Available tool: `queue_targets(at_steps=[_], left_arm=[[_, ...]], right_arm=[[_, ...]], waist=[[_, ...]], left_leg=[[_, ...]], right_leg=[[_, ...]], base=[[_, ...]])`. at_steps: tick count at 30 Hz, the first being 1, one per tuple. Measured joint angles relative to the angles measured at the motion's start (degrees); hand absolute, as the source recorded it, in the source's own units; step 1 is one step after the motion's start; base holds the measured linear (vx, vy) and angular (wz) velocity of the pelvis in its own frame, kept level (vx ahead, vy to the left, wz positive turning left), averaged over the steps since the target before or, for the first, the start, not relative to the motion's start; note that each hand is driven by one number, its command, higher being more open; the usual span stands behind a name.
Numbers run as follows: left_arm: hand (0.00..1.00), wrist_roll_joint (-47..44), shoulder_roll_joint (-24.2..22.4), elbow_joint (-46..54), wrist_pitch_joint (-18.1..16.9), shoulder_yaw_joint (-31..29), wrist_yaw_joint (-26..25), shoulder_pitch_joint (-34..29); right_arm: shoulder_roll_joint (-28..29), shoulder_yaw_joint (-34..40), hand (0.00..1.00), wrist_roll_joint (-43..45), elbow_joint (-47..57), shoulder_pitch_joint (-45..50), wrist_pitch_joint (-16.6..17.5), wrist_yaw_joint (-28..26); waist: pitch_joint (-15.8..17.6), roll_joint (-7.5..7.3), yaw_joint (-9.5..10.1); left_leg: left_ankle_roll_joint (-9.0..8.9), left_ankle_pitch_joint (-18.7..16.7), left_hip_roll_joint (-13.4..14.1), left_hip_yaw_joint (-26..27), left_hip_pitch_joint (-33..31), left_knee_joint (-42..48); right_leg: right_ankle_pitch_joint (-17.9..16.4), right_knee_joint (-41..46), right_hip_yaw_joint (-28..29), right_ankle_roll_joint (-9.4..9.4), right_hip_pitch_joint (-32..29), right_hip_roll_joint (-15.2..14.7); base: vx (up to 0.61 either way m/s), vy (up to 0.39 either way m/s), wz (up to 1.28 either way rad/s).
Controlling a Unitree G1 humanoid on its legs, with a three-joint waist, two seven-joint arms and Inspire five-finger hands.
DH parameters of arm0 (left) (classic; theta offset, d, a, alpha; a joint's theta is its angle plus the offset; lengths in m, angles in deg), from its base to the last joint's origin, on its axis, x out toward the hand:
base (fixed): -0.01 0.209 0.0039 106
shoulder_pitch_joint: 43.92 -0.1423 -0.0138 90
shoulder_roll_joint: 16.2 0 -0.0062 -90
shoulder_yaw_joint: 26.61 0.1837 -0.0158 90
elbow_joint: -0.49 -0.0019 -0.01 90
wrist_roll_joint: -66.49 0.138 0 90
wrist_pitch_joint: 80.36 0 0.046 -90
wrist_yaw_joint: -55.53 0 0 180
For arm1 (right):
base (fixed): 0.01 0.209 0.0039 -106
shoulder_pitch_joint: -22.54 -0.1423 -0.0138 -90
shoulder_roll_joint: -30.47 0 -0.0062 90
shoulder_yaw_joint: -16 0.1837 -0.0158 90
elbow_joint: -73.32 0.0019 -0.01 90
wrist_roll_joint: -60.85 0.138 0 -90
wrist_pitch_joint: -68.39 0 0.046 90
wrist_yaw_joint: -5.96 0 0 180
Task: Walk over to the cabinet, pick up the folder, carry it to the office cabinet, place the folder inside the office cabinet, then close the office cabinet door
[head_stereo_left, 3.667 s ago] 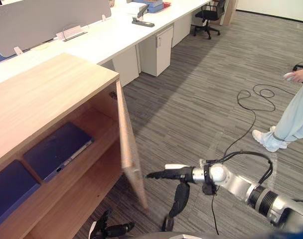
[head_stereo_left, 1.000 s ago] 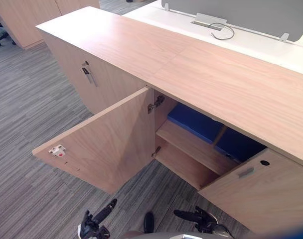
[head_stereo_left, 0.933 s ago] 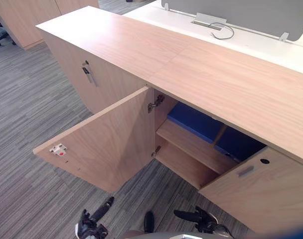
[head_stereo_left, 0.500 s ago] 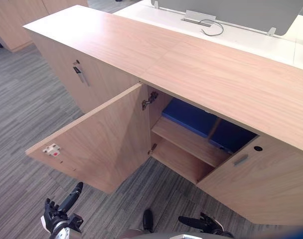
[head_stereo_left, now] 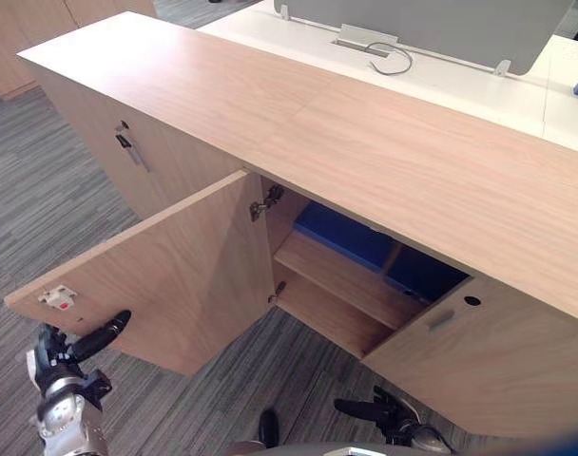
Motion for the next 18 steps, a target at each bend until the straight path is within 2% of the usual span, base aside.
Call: queue_targets(at_steps=[4, 7, 10, 16, 18], left_arm=[[1.0, 0.4, 4.0, -3.7, 0.6, 1.8, 1.6, 2.2], [1.0, 0.7, 4.2, -5.2, 0.7, 2.9, 2.4, 3.4], [1.0, 0.9, 4.2, -4.9, 0.8, 6.4, 2.9, 3.3], [1.0, 11.6, 2.7, 12.8, 0.4, 19.4, 2.7, -9.5], [1.0, 13.2, 1.4, 17.6, -0.7, 26.9, 2.9, -13.7]], right_arm=[[-0.3, -0.8, 1.0, 0.0, 0.0, 1.5, -0.1, -0.4], [-0.6, -0.8, 1.0, 0.0, 0.0, 2.7, -0.2, -0.9], [-1.0, -0.7, 1.0, 0.0, 0.3, 3.2, -0.3, -1.2], [-1.7, -0.7, 1.0, -0.9, 1.0, 4.6, -0.2, -1.5], [-2.3, -0.9, 1.0, -2.3, 0.2, 4.3, -0.1, -1.6]], waist=[[0.3, 1.0, 0.17], [0.4, 1.71, 0.93], [0.3, 2.64, 1.21], [0.1, 2.67, 3.52], [-0.3, 3.31, 4.24]], left_leg=[[-1.08, 0.4, 1.0, 0.5, 0.3, -0.1], [-1.5, 0.7, 1.5, 1.0, 0.1, -0.1], [-1.6, 1.1, 1.6, 0.9, -0.8, -0.1], [-1.24, 1.4, -0.4, -1.2, -2.7, -0.1], [-0.91, 1.4, -1.3, -1.7, -3.6, -0.1]], right_leg=[[0.0, -0.1, 0.8, 0.0, -0.1, 0.7], [0.0, -0.1, 0.9, 0.0, -0.5, 1.0], [-0.1, -0.3, 0.8, -0.01, -1.2, 1.1], [-1.7, -0.2, -0.8, 0.76, -1.8, 0.0], [-2.0, -0.2, -2.1, 1.17, -1.8, -0.8]], base=[[-0.06, -0.05, -0.12], [-0.07, -0.033, -0.12], [-0.06, -0.014, -0.01], [-0.06, 0.015, 0.26], [-0.06, 0.045, 0.51]])
